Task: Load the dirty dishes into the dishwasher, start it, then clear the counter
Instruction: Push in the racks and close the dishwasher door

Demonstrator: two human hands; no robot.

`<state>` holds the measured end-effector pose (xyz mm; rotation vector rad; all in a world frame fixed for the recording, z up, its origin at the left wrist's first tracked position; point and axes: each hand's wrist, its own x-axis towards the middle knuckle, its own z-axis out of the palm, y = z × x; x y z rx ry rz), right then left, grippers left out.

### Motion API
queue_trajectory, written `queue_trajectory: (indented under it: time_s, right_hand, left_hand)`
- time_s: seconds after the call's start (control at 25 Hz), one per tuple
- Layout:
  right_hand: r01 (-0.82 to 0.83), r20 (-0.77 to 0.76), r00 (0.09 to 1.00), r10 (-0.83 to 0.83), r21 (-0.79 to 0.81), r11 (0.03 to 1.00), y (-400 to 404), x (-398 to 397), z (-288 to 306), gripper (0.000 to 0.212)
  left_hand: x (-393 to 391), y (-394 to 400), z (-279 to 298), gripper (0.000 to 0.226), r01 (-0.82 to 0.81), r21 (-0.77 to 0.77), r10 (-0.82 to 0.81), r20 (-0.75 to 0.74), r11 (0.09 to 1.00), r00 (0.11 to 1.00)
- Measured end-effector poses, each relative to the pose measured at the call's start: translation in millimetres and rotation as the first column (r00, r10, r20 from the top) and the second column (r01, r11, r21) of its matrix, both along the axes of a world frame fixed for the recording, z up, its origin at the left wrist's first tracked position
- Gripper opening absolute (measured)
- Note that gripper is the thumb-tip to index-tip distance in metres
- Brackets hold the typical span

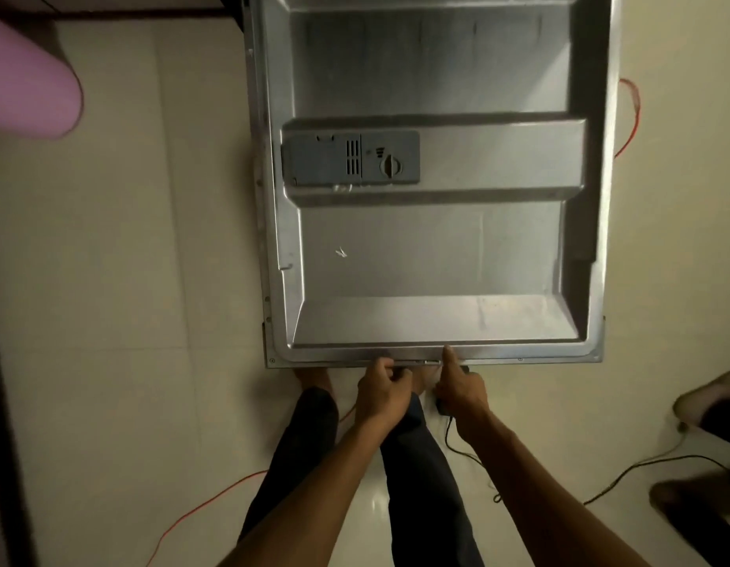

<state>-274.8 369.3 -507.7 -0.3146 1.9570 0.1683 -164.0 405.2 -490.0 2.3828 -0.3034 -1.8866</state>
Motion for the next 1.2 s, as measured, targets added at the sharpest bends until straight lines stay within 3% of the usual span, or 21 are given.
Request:
queue_trajectory:
  time_s: [0.12,0.24,0.32,0.4,0.48,0.56,0.68,0.88,1.04,1.2]
  right_hand:
    - [0.286,0.179,0.941,-0.286,0.026,0.958,8.9,-0.5,-32.3,0.062]
    - [0.569,0.364,0.750,-0.553,0.071,0.819,0.0,8.6,-48.1,0.059]
    - [0.708,0.368,0.620,-0.693,0.118,0.696,-4.2,14.3,-46.7,0.045]
    - [0.771,0.346,0.562,-0.751,0.110,0.628,-1.6,14.3,-43.3,0.038]
    - [0.765,0.343,0.576,-0.742,0.094,0.637,-2.6,13.2,-30.8,0.036]
    - [0.761,0.346,0.579,-0.738,0.095,0.642,-6.1,15.4,-15.1,0.033]
    - [0.772,0.323,0.564,-0.760,0.119,0.624,-11.9,19.5,28.9,0.037]
    - [0.780,0.351,0.552,-0.757,0.104,0.617,2.2,15.7,73.8,0.087]
    - [0.749,0.279,0.637,-0.719,-0.004,0.662,-40.4,40.7,185.5,0.059]
    - [0.743,0.264,0.653,-0.709,-0.042,0.668,-77.0,53.8,276.5,0.045]
  left_hand:
    - [-4.3,3.0,-20.4,0.030,0.085,-0.072,-0.082,0.043,0.994,0.996]
    - [-1.7,3.3,-28.5,0.022,0.177,-0.144,-0.162,0.112,0.974,0.980]
    - [1.0,7.6,-31.6,0.018,0.218,-0.187,-0.191,0.150,0.958,0.970]
    - [1.6,12.0,-29.7,0.017,0.257,-0.214,-0.224,0.167,0.942,0.960]
    - [3.2,14.6,-24.3,0.018,0.375,-0.263,-0.326,0.210,0.889,0.922]
    - [5.9,13.5,-16.9,0.017,0.568,-0.339,-0.446,0.375,0.750,0.813]
    - [8.0,7.4,0.6,0.018,0.725,-0.404,-0.434,0.603,0.557,0.669]
    - [9.2,-8.8,69.3,0.024,0.786,-0.456,-0.370,0.705,0.417,0.605]
    - [23.3,-32.7,132.9,0.025,0.741,-0.542,-0.231,0.723,0.396,0.652]
    - [41.1,-63.2,189.7,0.030,0.756,-0.602,-0.062,0.770,0.255,0.635]
